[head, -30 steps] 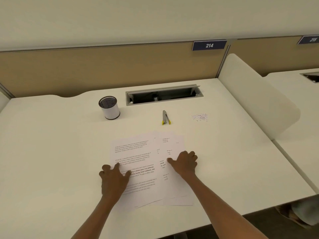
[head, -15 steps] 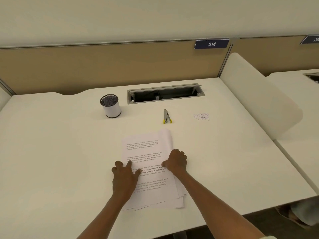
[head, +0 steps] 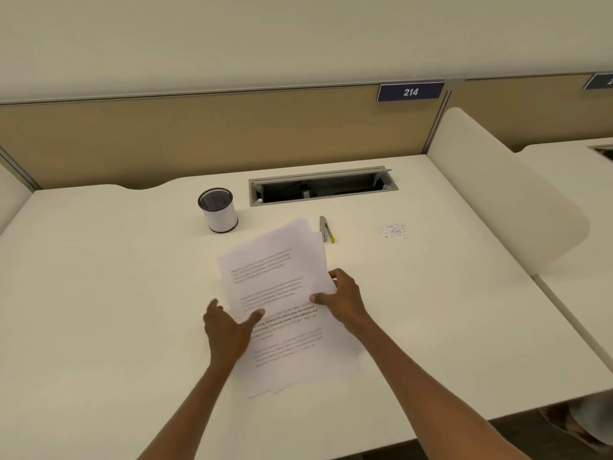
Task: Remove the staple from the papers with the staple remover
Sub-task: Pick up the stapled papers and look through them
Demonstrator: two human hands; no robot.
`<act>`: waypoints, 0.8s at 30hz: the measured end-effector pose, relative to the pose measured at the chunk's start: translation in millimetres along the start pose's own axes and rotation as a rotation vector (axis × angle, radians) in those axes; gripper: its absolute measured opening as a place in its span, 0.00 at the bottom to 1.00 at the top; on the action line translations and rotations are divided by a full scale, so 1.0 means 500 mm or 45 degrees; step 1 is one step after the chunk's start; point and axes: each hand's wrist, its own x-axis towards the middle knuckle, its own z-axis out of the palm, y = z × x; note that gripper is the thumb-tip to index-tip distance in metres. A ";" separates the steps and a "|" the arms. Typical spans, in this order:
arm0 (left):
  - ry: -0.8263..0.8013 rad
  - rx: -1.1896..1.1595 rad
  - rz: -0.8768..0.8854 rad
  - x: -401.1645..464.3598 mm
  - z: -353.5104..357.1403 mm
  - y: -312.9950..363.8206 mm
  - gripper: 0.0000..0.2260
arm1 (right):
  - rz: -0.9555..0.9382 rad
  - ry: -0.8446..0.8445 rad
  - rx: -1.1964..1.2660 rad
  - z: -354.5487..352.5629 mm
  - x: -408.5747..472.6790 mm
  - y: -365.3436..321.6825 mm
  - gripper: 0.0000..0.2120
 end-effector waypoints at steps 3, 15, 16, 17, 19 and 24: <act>-0.260 -0.585 0.050 0.026 -0.055 0.048 0.42 | -0.163 -0.138 0.176 -0.034 -0.004 -0.049 0.23; -0.062 -0.681 0.522 -0.008 -0.117 0.233 0.04 | -0.384 0.224 0.448 -0.039 0.018 -0.167 0.13; -0.030 -0.674 0.536 -0.010 -0.118 0.236 0.03 | -0.396 0.237 0.459 -0.040 0.022 -0.171 0.13; -0.007 -0.671 0.543 -0.011 -0.118 0.237 0.02 | -0.408 0.235 0.472 -0.041 0.025 -0.173 0.13; 0.016 -0.654 0.540 -0.012 -0.118 0.230 0.01 | -0.412 0.204 0.482 -0.040 0.027 -0.166 0.13; -0.014 -0.538 0.434 -0.007 -0.098 0.177 0.08 | -0.344 0.074 0.437 -0.026 0.028 -0.108 0.20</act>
